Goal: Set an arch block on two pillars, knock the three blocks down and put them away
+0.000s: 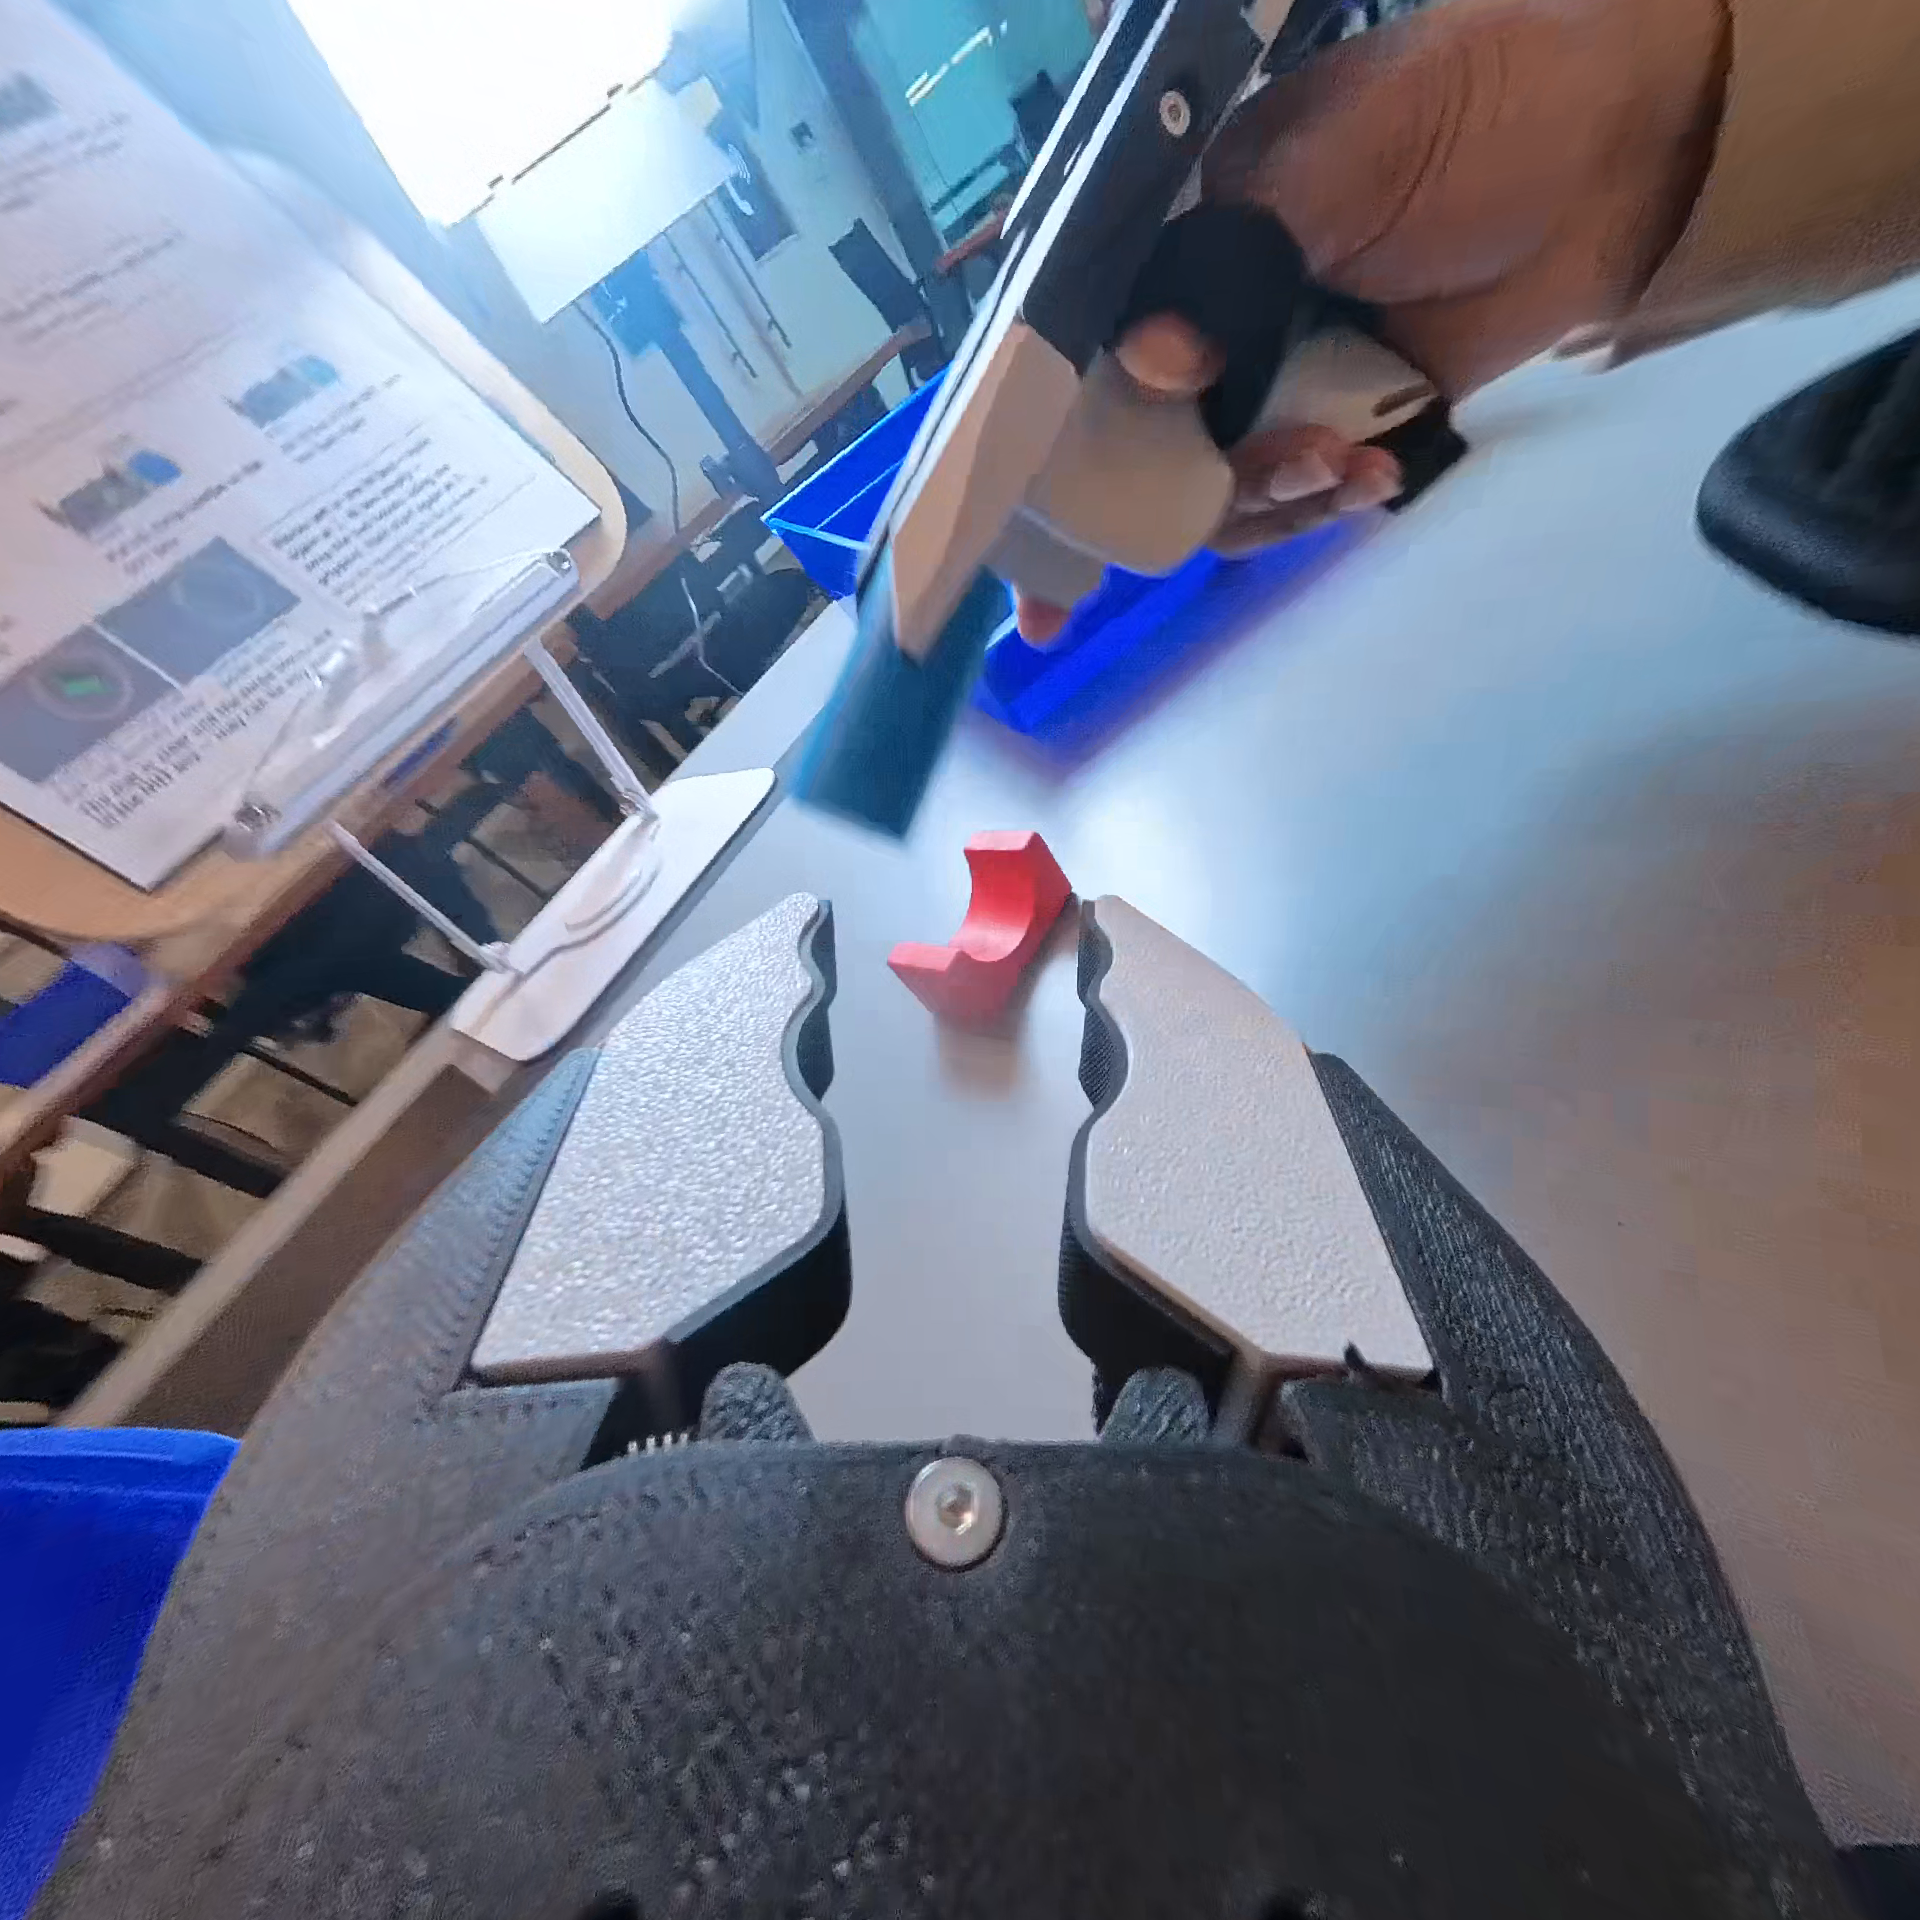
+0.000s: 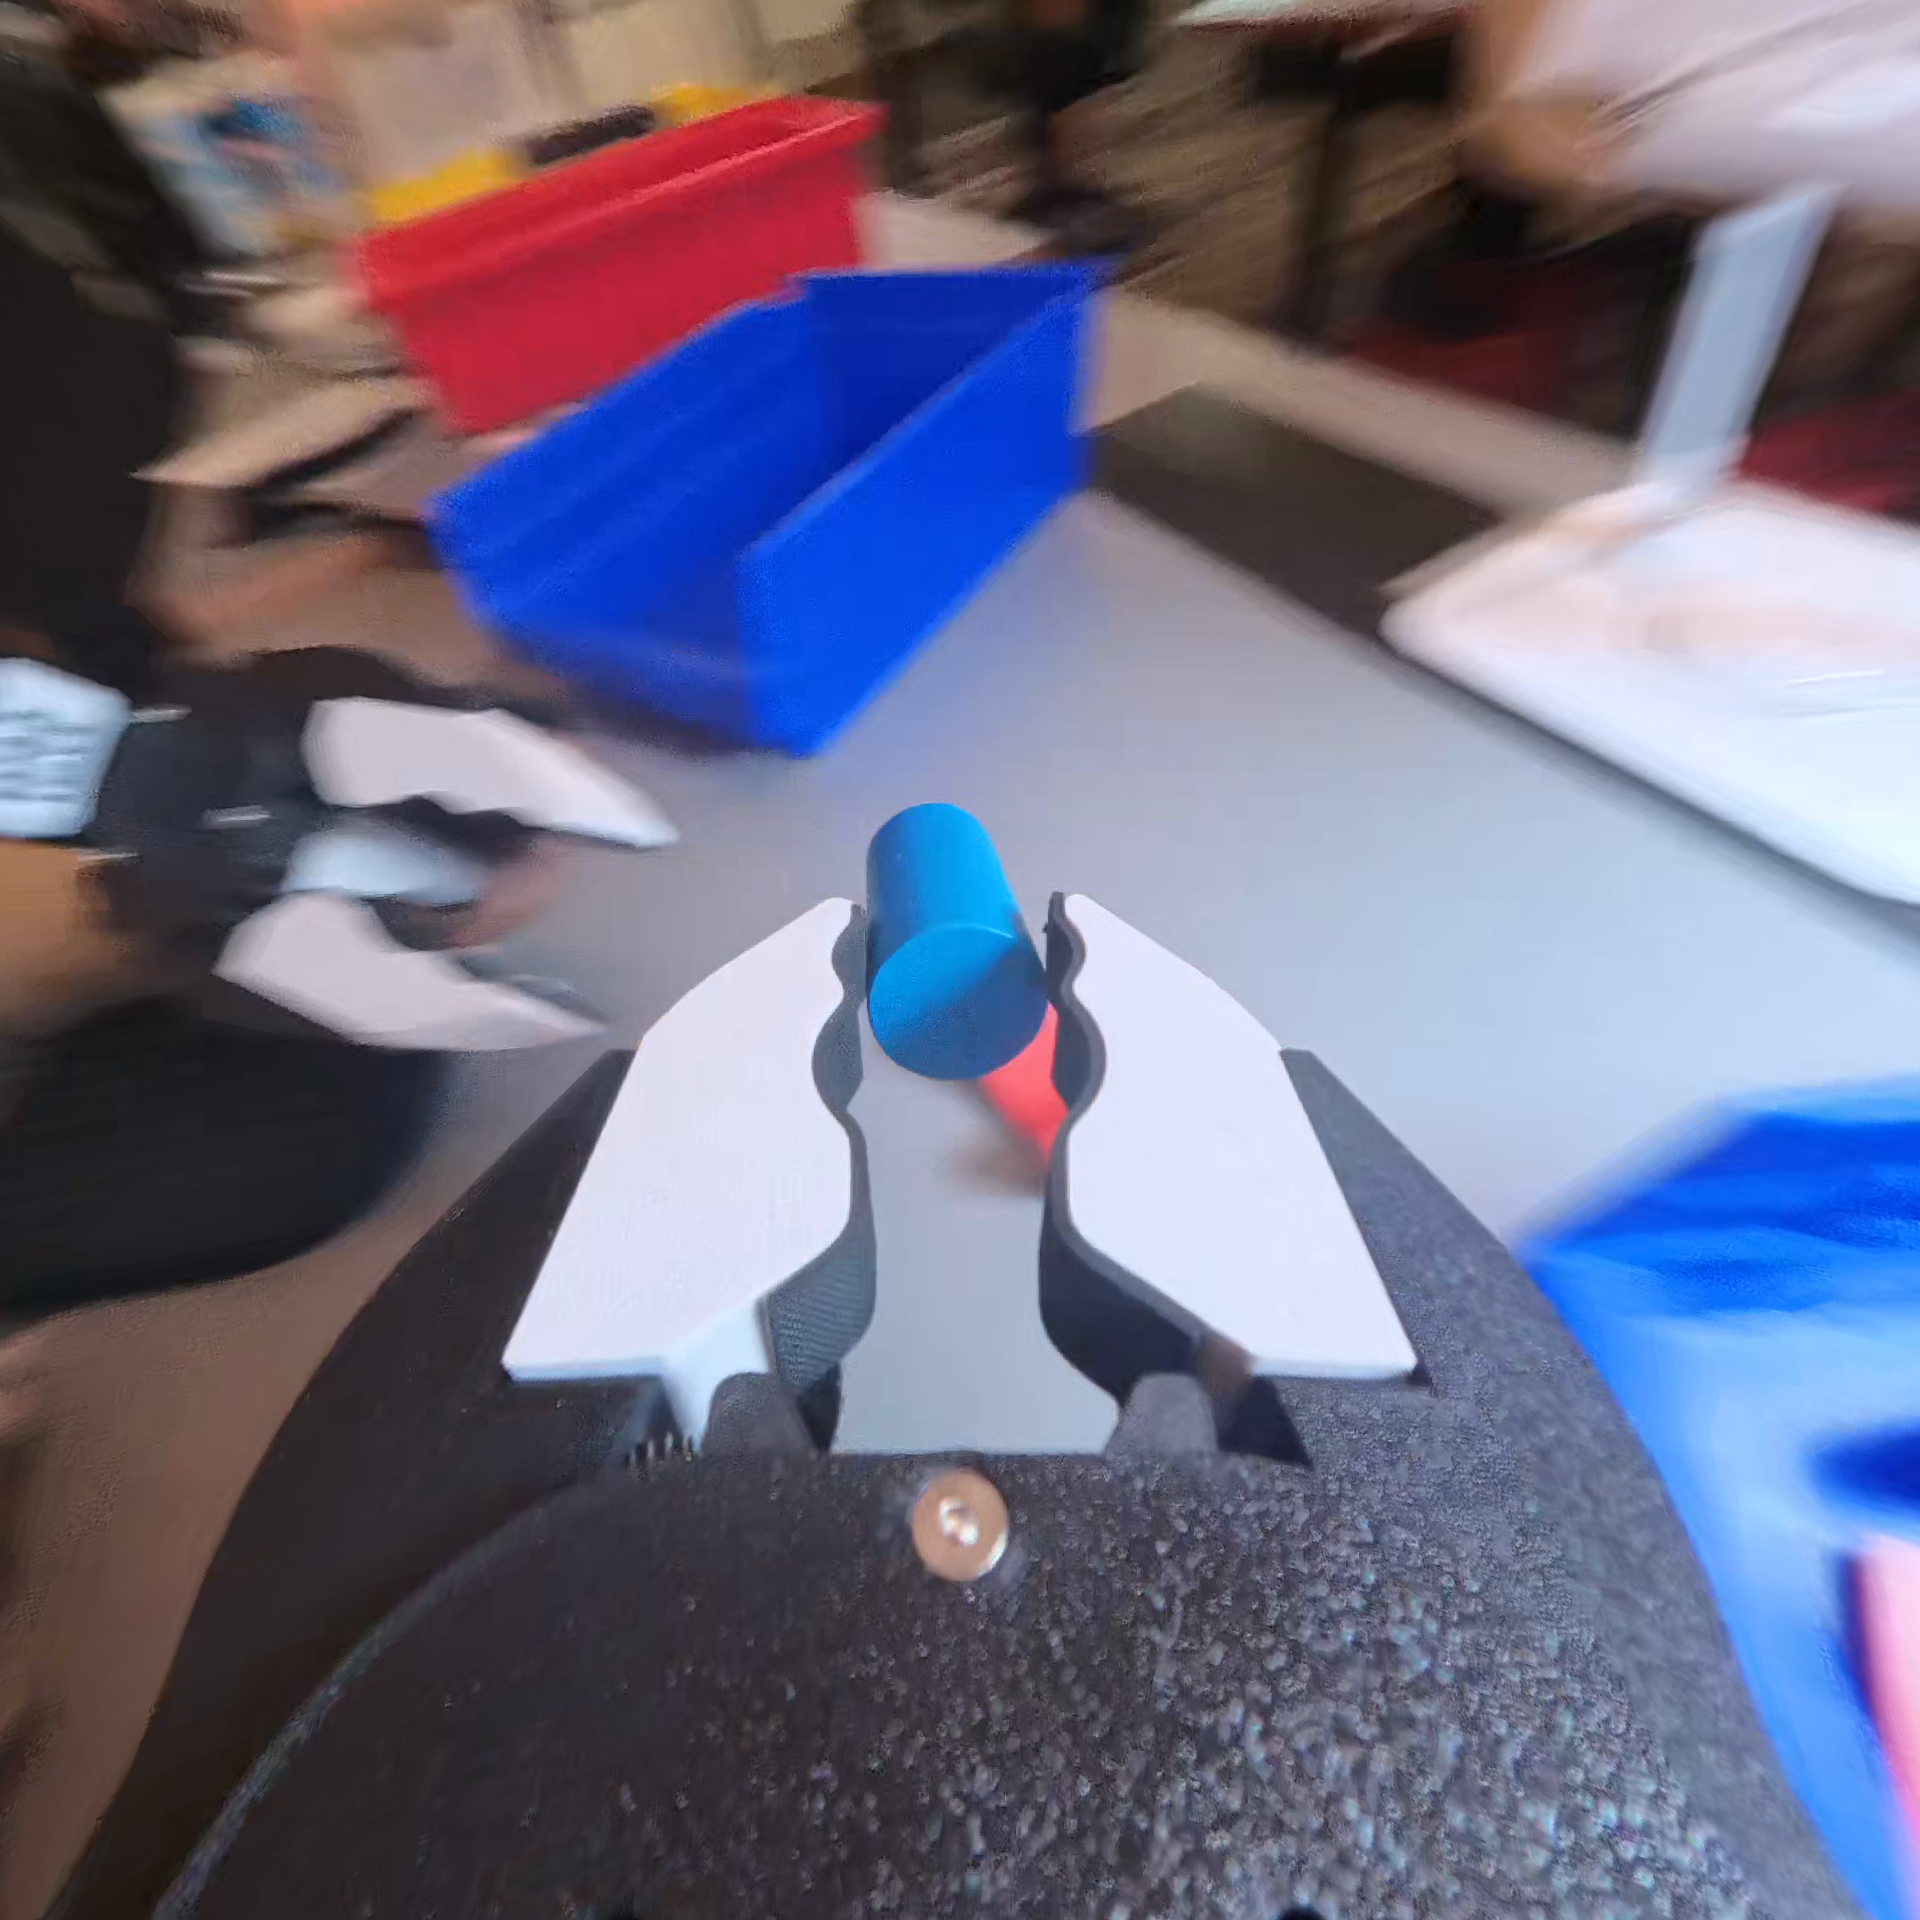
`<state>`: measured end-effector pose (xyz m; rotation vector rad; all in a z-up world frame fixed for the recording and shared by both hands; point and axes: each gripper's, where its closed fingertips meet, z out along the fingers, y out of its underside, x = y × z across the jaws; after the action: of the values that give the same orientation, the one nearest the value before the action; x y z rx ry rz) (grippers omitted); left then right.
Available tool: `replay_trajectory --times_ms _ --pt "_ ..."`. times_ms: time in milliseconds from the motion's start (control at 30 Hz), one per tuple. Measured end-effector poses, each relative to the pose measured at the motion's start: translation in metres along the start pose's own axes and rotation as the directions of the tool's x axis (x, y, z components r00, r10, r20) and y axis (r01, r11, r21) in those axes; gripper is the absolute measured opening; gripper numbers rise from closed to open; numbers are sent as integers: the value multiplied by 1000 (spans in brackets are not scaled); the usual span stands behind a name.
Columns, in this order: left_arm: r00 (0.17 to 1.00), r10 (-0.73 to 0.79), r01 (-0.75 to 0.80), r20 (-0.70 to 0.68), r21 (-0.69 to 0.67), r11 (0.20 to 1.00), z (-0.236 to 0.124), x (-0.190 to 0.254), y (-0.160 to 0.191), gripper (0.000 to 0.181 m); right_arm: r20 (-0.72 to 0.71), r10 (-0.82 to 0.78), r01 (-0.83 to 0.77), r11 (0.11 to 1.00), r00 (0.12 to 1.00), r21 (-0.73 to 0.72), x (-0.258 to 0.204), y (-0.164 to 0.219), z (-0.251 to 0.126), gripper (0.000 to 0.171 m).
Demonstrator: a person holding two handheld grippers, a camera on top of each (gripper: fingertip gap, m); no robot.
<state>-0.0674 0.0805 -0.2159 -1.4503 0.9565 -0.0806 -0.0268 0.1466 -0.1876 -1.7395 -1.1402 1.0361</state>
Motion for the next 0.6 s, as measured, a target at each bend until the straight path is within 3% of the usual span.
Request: replay_trajectory --times_ms 100,167,300,367,467,533,600 --pt "991 -129 129 -40 4 992 0 -5 6 41 -370 -100 104 995 924 -8 84 -19 -45 33" --pt "986 -154 153 -58 -19 988 3 -3 14 38 -525 -116 98 993 843 -62 128 -14 -71 33" --pt "989 -113 108 -96 -58 992 8 10 24 36 -678 -113 -6 985 726 -171 188 15 -104 32" --pt "992 -69 62 -102 -71 996 9 15 26 36 -764 -155 -45 971 627 -234 214 30 -120 22" --pt "993 -45 38 -105 -71 997 9 17 25 35 -839 -299 -31 936 455 -350 235 39 -139 31" --pt "992 -58 49 -111 -79 996 9 17 27 35 -835 -353 30 926 423 -376 231 32 -136 34" --pt "991 -64 55 -113 -86 995 9 17 29 35 -818 -344 82 934 461 -347 220 22 -126 35"
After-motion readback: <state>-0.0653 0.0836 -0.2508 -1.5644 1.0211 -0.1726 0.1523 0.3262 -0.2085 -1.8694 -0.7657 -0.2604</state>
